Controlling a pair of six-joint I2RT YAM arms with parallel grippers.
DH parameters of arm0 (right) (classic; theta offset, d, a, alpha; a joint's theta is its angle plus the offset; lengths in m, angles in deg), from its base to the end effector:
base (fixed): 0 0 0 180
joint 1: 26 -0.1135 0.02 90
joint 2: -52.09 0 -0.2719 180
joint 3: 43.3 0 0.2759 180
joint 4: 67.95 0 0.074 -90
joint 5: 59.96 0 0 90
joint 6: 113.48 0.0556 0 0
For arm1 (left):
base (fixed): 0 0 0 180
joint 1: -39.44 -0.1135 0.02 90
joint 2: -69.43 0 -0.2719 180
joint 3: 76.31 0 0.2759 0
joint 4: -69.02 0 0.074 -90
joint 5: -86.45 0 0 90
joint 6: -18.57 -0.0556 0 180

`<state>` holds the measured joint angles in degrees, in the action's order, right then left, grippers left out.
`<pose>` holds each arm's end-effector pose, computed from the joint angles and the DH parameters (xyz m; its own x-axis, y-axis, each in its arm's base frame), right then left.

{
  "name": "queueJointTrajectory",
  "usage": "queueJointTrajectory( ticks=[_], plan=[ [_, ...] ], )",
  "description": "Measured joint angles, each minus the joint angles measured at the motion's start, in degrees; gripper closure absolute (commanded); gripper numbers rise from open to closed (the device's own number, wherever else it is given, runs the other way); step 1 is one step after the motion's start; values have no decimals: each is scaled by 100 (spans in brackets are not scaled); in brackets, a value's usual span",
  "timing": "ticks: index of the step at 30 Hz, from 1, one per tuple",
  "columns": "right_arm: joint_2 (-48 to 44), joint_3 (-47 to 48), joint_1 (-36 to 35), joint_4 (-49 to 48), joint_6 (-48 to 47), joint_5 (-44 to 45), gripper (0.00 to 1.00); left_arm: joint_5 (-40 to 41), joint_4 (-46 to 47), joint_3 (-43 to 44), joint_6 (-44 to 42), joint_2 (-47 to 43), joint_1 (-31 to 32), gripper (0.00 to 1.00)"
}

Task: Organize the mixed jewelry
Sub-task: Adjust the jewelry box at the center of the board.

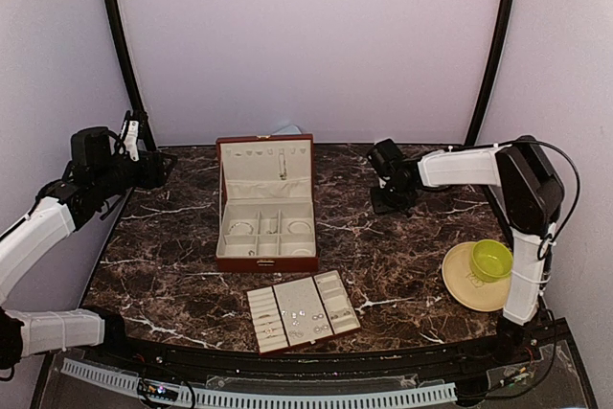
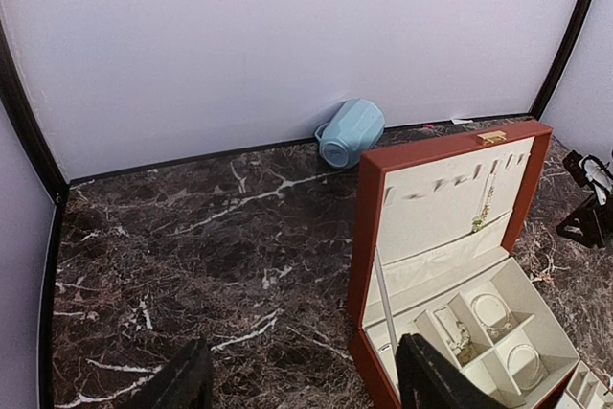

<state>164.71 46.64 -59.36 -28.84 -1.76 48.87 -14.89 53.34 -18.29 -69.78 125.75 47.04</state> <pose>0.3765 0.2264 0.1465 -0.8292 -0.1266 -0.5444 -0.0928 0.9917 -0.0893 0.2659 -0.0465 0.3169 -0.2485 0.0047 -0.9686 0.3118 0.9472 -0.0754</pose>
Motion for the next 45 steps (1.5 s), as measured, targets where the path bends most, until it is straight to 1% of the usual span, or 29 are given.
queueJointTrajectory(
  ticks=[6, 14, 24, 27, 34, 40, 41, 42, 44, 45],
  plan=[
    [227, 70, 125, -35, -149, -98, 73, -2, 0, 0, 0, 0, 0, 32],
    [387, 177, 190, -149, -243, -361, 75, 0, 0, 0, 0, 0, 0, 32],
    [542, 258, 315, -269, -278, -546, 83, -2, -2, 0, 0, -2, 0, 32],
    [560, 258, 348, -291, -275, -564, 91, -2, 0, 0, -2, -2, 0, 32],
    [590, 249, 409, -442, -247, -643, 100, 0, -2, 0, -4, -2, 0, 32],
    [588, 127, 417, -750, -175, -658, 100, 22, 0, 0, -37, -11, 0, 32],
    [575, 85, 417, -831, -162, -660, 100, 24, 0, 0, -44, -11, 0, 33],
    [551, 35, 417, -914, -149, -662, 100, 24, -2, 0, -50, -11, 0, 38],
    [448, -181, 417, -1143, -105, -686, 100, 20, -2, 0, -92, -13, 0, 43],
    [396, -282, 417, -1228, -87, -710, 100, -2, 0, 0, -105, -15, 0, 44]
  ],
)
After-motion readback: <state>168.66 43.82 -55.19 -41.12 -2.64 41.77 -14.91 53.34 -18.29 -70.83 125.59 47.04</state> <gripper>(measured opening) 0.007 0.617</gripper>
